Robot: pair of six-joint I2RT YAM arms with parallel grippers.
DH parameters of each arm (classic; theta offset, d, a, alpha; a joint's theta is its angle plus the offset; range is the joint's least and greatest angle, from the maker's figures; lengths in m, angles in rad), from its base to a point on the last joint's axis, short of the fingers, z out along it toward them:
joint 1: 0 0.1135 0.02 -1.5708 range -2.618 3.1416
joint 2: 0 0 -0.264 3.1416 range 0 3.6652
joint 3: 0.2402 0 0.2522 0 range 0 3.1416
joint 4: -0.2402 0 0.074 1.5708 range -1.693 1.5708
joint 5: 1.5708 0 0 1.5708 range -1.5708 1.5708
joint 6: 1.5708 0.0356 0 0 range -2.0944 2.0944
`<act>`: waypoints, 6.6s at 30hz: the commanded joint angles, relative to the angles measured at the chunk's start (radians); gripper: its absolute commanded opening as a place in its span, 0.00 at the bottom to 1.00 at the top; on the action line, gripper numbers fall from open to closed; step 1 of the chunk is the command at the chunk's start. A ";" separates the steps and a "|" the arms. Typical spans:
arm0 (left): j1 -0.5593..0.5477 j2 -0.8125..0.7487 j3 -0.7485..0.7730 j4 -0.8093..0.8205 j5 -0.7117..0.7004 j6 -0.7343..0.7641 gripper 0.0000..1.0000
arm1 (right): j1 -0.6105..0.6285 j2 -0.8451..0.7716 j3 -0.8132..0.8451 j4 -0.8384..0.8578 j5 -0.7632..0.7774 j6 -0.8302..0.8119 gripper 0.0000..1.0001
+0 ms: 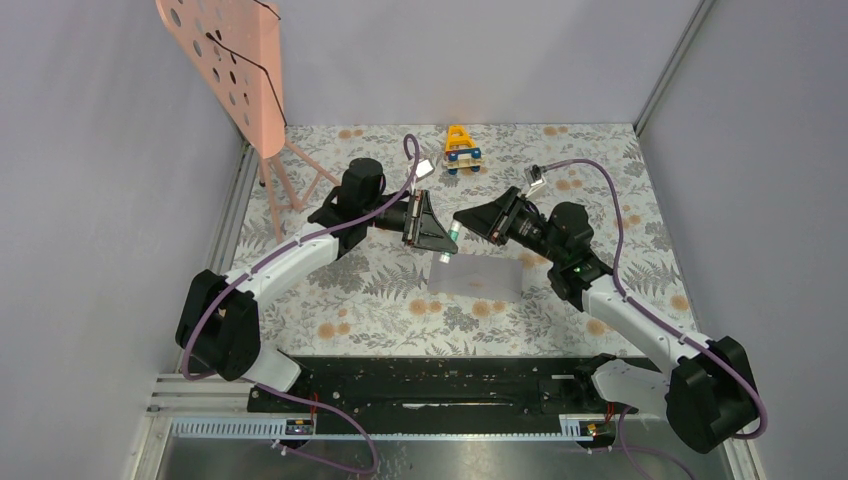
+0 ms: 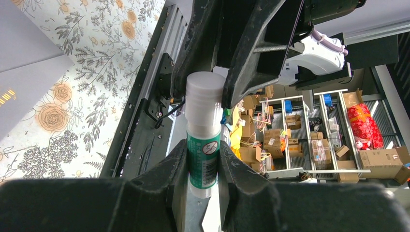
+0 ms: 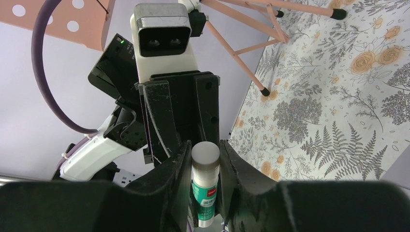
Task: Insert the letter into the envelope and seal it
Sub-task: Close the solid glue cap on the solid glue, then place the solid glue at the center of the board, then reset both arms
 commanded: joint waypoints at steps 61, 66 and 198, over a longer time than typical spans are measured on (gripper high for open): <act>0.103 0.106 -0.032 0.393 -0.205 -0.286 0.00 | 0.384 -0.181 -0.006 -0.145 0.095 -0.163 0.00; 0.118 0.115 -0.018 0.359 -0.202 -0.253 0.00 | 0.384 -0.163 0.001 -0.122 0.062 -0.158 0.00; 0.008 -0.271 0.320 -0.715 -1.181 0.416 0.81 | 0.070 -0.009 0.579 -1.456 1.082 -0.510 0.99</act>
